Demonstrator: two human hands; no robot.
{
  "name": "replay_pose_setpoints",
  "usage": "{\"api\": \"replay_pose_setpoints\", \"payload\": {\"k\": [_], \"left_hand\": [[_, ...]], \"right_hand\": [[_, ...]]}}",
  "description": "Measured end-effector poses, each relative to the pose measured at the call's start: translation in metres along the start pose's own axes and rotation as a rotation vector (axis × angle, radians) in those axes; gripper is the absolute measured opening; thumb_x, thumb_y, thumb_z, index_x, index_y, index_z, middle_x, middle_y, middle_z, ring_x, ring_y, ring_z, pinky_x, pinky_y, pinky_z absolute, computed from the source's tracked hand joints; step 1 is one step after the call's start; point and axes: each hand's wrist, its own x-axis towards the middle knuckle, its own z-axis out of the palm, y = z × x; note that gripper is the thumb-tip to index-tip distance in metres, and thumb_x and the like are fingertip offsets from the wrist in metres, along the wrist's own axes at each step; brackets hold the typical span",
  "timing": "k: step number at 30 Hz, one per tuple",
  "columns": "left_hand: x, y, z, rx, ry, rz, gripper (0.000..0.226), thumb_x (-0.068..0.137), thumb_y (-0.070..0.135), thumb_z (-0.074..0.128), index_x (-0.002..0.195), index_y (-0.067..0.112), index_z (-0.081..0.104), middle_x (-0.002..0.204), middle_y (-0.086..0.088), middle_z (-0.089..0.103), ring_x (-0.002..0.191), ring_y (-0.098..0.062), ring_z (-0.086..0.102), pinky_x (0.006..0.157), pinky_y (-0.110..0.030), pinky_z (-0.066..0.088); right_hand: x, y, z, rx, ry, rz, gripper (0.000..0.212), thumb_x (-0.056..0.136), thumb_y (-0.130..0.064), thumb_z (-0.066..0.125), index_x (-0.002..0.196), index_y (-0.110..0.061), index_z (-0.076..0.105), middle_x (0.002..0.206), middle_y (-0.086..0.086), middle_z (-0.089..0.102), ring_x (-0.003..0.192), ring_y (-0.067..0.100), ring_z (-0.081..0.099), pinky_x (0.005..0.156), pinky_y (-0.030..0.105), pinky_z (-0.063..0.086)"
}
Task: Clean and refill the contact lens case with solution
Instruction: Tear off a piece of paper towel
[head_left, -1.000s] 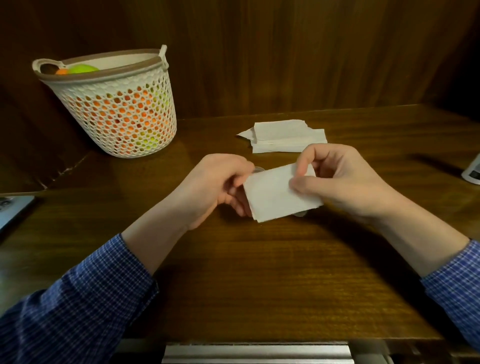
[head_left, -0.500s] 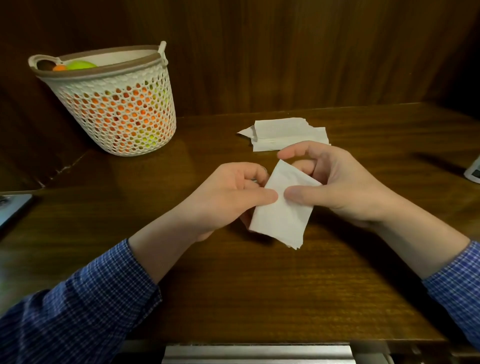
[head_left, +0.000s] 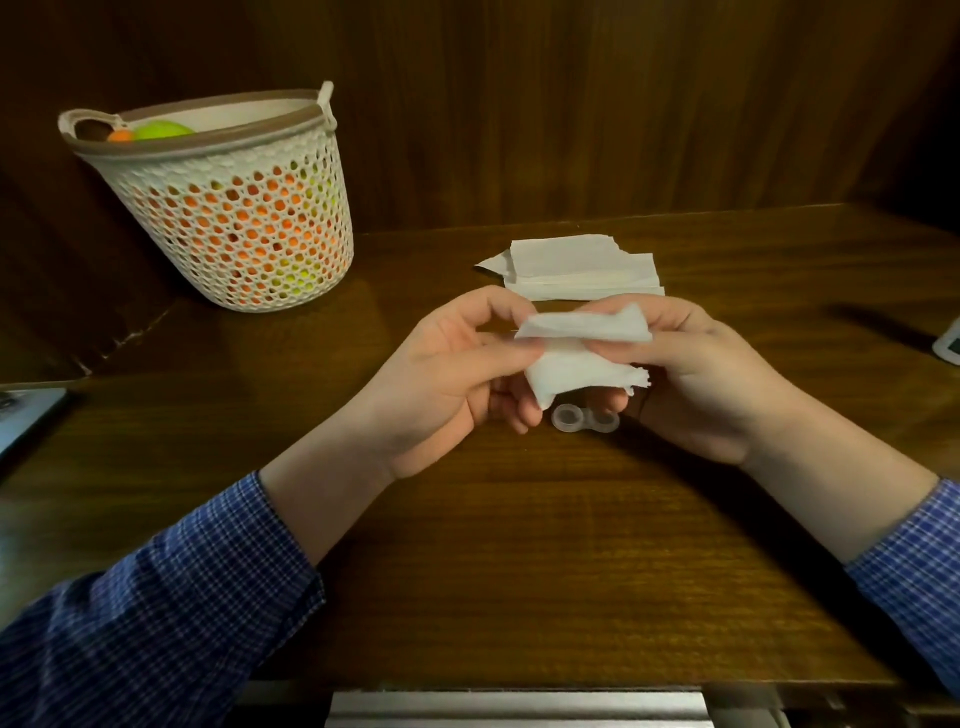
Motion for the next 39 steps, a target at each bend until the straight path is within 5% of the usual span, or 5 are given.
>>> {"api": "replay_pose_setpoints", "payload": {"k": [14, 21, 28, 33, 39], "left_hand": [[0.005, 0.000, -0.004, -0.078, 0.060, -0.093, 0.051, 0.103, -0.009, 0.037, 0.077, 0.016, 0.073, 0.079, -0.004, 0.067, 0.063, -0.013, 0.063, 0.054, -0.022, 0.051], [0.003, 0.000, -0.002, 0.239, 0.161, -0.018, 0.019, 0.095, -0.005, 0.064, 0.090, 0.013, 0.070, 0.097, -0.007, 0.067, 0.083, -0.015, 0.069, 0.065, -0.026, 0.057], [0.001, -0.002, -0.004, 0.372, 0.106, 0.044, 0.054, 0.091, -0.008, 0.071, 0.134, 0.020, 0.055, 0.097, 0.000, 0.078, 0.097, -0.019, 0.076, 0.076, -0.027, 0.060], [0.004, -0.009, 0.002, 0.442, 0.227, -0.030, 0.034, 0.092, 0.009, 0.075, 0.123, 0.020, 0.065, 0.107, 0.003, 0.078, 0.101, -0.017, 0.076, 0.078, -0.032, 0.063], [0.003, -0.007, -0.001, 0.331, 0.140, -0.001, 0.017, 0.099, 0.001, 0.063, 0.107, 0.016, 0.066, 0.095, 0.002, 0.076, 0.077, -0.018, 0.071, 0.070, -0.030, 0.059]], "right_hand": [[-0.006, -0.008, 0.001, -0.506, 0.066, -0.166, 0.021, 0.091, -0.015, 0.066, 0.091, -0.028, 0.083, 0.110, 0.001, 0.076, 0.116, 0.021, 0.067, 0.086, 0.036, 0.058], [-0.009, -0.010, -0.002, -0.683, 0.015, -0.100, 0.027, 0.084, -0.007, 0.061, 0.094, -0.019, 0.082, 0.102, -0.002, 0.073, 0.102, 0.017, 0.064, 0.081, 0.025, 0.050], [-0.007, -0.005, 0.000, -0.635, -0.010, -0.051, 0.016, 0.089, -0.006, 0.075, 0.102, -0.012, 0.068, 0.081, 0.011, 0.075, 0.073, 0.033, 0.068, 0.070, 0.033, 0.059], [-0.002, 0.004, 0.005, -0.510, 0.128, -0.041, 0.029, 0.090, -0.004, 0.073, 0.074, -0.027, 0.070, 0.064, -0.001, 0.070, 0.059, 0.014, 0.068, 0.061, 0.036, 0.055], [0.000, 0.006, 0.007, -0.310, 0.121, -0.013, 0.007, 0.096, -0.004, 0.064, 0.098, -0.010, 0.062, 0.065, 0.005, 0.066, 0.055, 0.016, 0.063, 0.051, 0.027, 0.051]]}}
